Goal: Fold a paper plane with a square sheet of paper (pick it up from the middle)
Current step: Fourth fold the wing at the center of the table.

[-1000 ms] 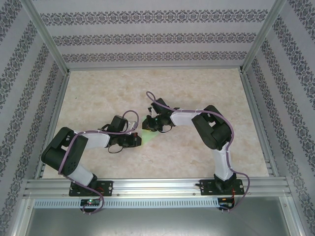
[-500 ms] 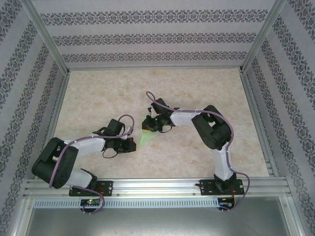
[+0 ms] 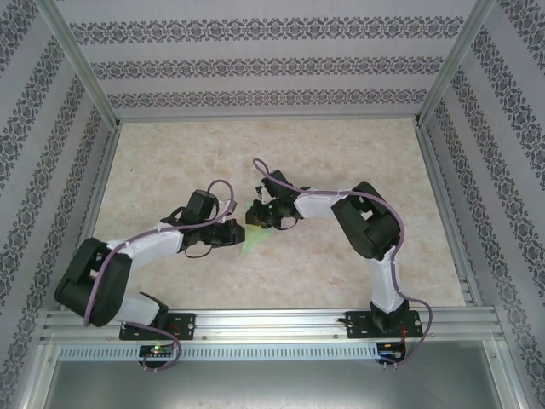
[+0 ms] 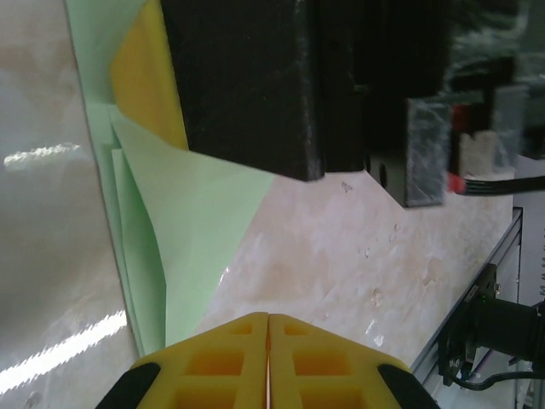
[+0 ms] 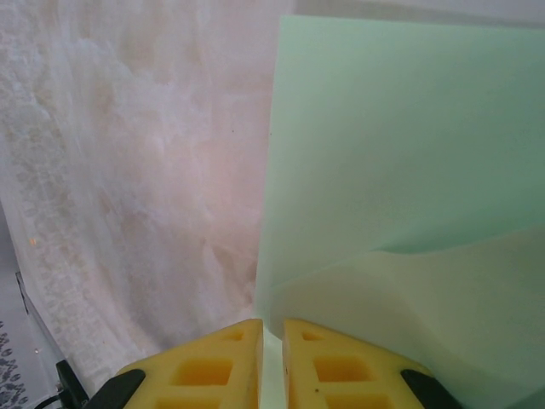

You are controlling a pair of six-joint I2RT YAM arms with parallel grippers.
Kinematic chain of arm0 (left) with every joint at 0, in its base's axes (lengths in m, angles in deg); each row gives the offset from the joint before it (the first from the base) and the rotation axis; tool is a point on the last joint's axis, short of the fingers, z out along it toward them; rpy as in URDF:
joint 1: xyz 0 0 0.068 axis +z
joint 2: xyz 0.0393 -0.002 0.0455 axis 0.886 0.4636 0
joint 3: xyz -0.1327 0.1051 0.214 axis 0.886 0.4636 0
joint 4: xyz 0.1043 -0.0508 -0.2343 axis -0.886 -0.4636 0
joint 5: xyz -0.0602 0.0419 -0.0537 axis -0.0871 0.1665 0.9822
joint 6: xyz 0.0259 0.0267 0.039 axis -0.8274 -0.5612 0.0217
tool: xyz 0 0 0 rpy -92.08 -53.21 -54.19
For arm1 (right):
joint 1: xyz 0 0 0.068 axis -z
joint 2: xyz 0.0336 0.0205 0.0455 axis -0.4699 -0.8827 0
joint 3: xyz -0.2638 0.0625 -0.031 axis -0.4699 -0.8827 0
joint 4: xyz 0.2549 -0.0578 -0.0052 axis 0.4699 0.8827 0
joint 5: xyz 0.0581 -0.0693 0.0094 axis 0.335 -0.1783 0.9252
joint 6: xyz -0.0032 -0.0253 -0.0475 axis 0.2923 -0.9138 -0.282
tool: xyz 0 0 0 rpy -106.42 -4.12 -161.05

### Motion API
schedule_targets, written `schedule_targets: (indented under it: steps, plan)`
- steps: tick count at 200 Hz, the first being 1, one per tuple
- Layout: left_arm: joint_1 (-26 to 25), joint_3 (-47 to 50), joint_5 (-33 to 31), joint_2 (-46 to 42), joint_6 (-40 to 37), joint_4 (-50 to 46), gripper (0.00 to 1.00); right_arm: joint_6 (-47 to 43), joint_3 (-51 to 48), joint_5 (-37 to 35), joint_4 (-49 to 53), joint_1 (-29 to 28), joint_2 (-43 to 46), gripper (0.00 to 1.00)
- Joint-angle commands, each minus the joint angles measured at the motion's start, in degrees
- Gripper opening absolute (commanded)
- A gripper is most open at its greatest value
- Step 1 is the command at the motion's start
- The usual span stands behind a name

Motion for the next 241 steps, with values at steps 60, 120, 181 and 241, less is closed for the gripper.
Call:
schedule_targets:
  steps: [60, 120, 181, 241]
  plan:
    - [-0.73, -1.04, 3.16, 11.66, 1.80, 13.27, 0.10, 1.14, -2.00, -3.10, 0.42, -0.25, -3.57, 0.15]
    - [-0.72, 1.55, -3.73, 16.31, -0.01, 8.91, 0.02, 2.40, -2.56, -1.39, -2.78, 0.52, -1.35, 0.16]
    - [-0.73, 4.84, -6.38, 18.04, 0.42, 9.69, 0.00, 2.32, -7.52, -5.25, -5.32, 4.90, 11.54, 0.18]
    - [-0.72, 3.95, -5.81, 17.53, -0.07, 9.33, 0.00, 1.21, -8.28, -0.70, -6.79, 2.07, 9.87, 0.16]
